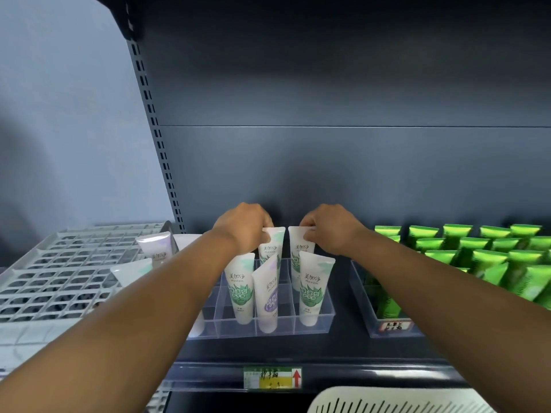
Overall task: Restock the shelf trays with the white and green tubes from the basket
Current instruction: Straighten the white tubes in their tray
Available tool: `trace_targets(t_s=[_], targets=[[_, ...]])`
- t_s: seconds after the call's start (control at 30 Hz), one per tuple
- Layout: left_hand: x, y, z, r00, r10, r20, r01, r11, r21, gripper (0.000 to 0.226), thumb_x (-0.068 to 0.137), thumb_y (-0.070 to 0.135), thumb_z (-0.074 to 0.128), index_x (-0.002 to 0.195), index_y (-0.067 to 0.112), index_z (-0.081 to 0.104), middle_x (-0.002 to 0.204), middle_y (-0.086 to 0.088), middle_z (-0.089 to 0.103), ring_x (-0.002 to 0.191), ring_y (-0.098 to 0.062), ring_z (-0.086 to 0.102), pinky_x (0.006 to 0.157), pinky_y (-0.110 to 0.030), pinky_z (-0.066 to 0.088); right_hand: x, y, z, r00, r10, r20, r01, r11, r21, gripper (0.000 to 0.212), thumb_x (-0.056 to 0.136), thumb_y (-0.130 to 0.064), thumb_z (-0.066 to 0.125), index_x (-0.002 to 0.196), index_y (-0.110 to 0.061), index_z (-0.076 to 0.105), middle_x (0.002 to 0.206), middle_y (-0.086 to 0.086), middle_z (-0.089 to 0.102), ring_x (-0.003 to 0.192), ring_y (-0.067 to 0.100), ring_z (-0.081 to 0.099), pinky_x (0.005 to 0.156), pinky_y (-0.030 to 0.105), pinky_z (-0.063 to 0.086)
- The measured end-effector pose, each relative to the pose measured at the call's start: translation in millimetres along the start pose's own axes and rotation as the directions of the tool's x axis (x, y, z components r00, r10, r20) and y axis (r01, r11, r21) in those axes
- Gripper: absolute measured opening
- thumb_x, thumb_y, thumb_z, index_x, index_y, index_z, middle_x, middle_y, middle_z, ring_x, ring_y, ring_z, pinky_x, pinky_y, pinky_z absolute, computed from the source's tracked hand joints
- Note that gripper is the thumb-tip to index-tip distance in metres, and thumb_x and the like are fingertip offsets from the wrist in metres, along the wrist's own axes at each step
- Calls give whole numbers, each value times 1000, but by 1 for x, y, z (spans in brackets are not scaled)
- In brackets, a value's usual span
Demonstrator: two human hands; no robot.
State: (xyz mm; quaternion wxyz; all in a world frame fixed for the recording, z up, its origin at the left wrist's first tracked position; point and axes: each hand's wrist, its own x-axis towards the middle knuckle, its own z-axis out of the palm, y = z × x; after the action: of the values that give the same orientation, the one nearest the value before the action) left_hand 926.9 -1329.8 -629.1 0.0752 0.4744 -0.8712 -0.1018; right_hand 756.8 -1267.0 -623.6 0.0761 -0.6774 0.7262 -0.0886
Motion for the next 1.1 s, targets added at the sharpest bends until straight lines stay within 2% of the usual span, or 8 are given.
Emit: trace_targets(t_s=[0.07, 0.17, 0.3, 0.43, 0.6, 0.8, 0.9, 1.1], targets=[[-1, -3, -3, 1000, 10, 0, -10, 1000, 5, 31, 89, 22, 62, 120, 25, 65, 121, 0, 66, 107, -22, 62, 93, -37, 51, 0, -3, -1, 1000, -14, 7, 14, 999, -37, 21, 92, -20, 54, 108, -14, 67, 115, 7, 67, 92, 20, 59, 72, 30, 45], [-7, -10, -16, 1000, 30, -6, -30, 1000, 9, 44, 91, 23, 61, 135, 19, 53, 133, 0, 59, 121, -20, 56, 104, -38, 44, -2, -11, -6, 1000, -28, 12, 28, 999, -43, 43, 94, -27, 54, 137, -18, 49, 137, 5, 53, 121, 25, 52, 95, 32, 43], [-21, -33, -41, 999, 41, 0, -41, 997, 58, 45, 90, 26, 63, 133, 16, 56, 132, -1, 60, 121, -19, 56, 104, -38, 43, -1, -36, -10, 996, -90, -1, 90, 996, -24, 49, 95, -30, 54, 143, -22, 42, 144, 3, 47, 129, 24, 47, 105, 35, 40], [-36, -61, -53, 999, 16, 41, -22, 989, 145, 45, 86, 27, 67, 129, 17, 59, 130, 0, 62, 120, -19, 57, 104, -36, 43, 3, -69, -5, 991, -134, 11, 134, 991, -17, 46, 94, -28, 56, 139, -23, 47, 139, 2, 51, 127, 23, 49, 105, 38, 41], [-48, -86, -50, 999, -20, 49, 11, 982, 189, 22, 85, 21, 66, 103, 9, 70, 106, -6, 71, 103, -25, 64, 92, -37, 51, 17, -98, 7, 989, -150, 19, 151, 987, -49, 37, 91, -24, 61, 126, -16, 58, 125, 5, 62, 114, 27, 57, 98, 40, 46], [-44, -99, -42, 999, -25, 33, 16, 973, 229, 17, 86, 16, 62, 101, 20, 71, 105, 0, 71, 101, -23, 63, 83, -31, 51, 34, -109, 22, 995, -100, 28, 102, 992, -69, 10, 84, -16, 62, 75, -15, 62, 81, 5, 63, 80, 28, 60, 64, 31, 48], [-41, -102, -40, 1000, -23, 19, 19, 976, 216, 17, 88, 17, 62, 102, 18, 70, 104, -2, 70, 100, -24, 63, 82, -31, 49, 38, -111, 25, 997, -74, 32, 75, 996, -51, 13, 86, -17, 61, 93, -19, 72, 95, 5, 70, 86, 26, 65, 73, 33, 53], [-38, -103, -38, 1000, -16, -9, 18, 982, 190, 16, 89, 16, 61, 102, 16, 71, 101, -6, 71, 94, -26, 65, 81, -32, 50, 42, -110, 30, 996, -93, 3, 93, 995, -36, 18, 88, -17, 60, 98, -19, 74, 99, 5, 72, 87, 24, 66, 76, 34, 55]])
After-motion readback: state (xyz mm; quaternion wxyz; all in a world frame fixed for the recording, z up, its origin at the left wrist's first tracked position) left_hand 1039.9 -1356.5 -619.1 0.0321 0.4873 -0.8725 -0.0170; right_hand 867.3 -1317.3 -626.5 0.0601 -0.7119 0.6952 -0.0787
